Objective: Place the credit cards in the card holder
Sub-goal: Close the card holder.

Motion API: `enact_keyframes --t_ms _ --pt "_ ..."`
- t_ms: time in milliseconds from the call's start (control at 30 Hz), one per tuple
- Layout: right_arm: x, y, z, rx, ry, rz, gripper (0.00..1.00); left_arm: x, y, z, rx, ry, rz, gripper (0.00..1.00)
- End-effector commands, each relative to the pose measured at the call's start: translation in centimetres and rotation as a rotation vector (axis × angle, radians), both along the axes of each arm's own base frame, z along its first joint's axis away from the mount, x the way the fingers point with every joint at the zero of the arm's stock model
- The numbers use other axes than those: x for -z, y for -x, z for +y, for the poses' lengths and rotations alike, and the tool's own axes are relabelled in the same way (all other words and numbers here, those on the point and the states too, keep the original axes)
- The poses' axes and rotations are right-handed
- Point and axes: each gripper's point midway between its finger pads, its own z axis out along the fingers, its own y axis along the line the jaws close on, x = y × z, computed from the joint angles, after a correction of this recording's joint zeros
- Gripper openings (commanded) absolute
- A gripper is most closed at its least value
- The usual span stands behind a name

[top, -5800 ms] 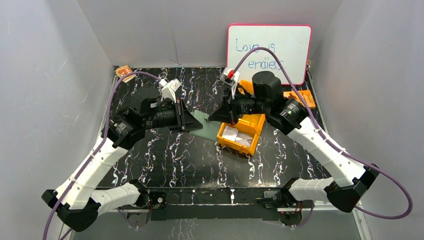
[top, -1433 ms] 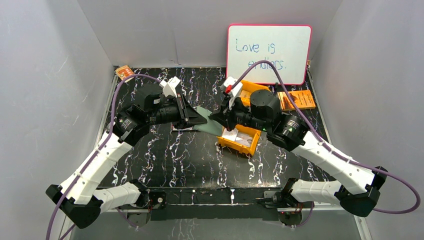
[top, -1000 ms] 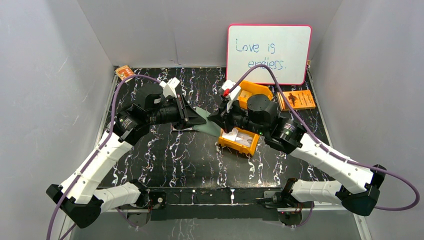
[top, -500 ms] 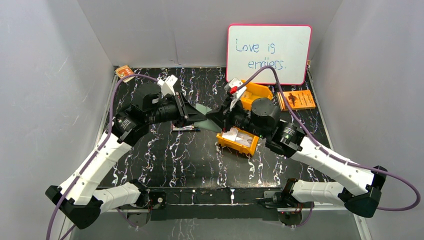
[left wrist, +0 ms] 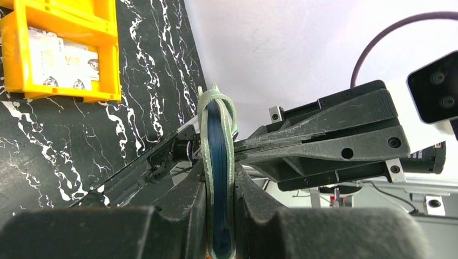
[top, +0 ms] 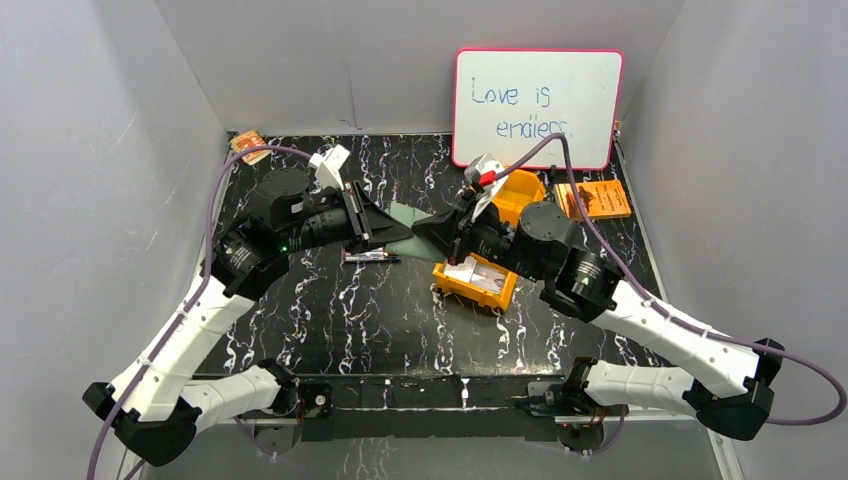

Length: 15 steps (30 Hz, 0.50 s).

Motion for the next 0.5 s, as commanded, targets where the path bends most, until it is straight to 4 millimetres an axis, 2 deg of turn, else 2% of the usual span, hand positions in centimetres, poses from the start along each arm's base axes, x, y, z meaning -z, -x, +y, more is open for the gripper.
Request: enact_keyframes --t_ms 0,100,133,233,367,467 --pt "6.8 6.8 0.7 -0.260 0.205 0.180 0.00 -8.4 1.5 0.1 0.055 0.192 -0.292 0.00" --pt "5.0 6.7 0.1 -0.247 0.191 0.144 0.00 -6.4 2.2 0.3 0.086 0.136 -0.265 0.00" --pt "4.4 6.5 -0.2 -0.235 0.190 0.131 0.03 -5.8 2.5 0.4 0.095 0.119 -0.257 0.00" --pt "2.5 6.3 -1.0 -0.214 0.188 0.092 0.18 -4.4 3.4 0.8 0.130 0.080 -0.241 0.00" --pt "0.0 6.2 -1.9 -0.198 0.193 0.046 0.40 -3.5 4.6 1.2 0.167 0.052 -0.235 0.00" --pt "-1.6 6.0 -2.6 -0.181 0.197 0.011 0.48 -3.0 5.3 1.5 0.195 0.027 -0.233 0.00"
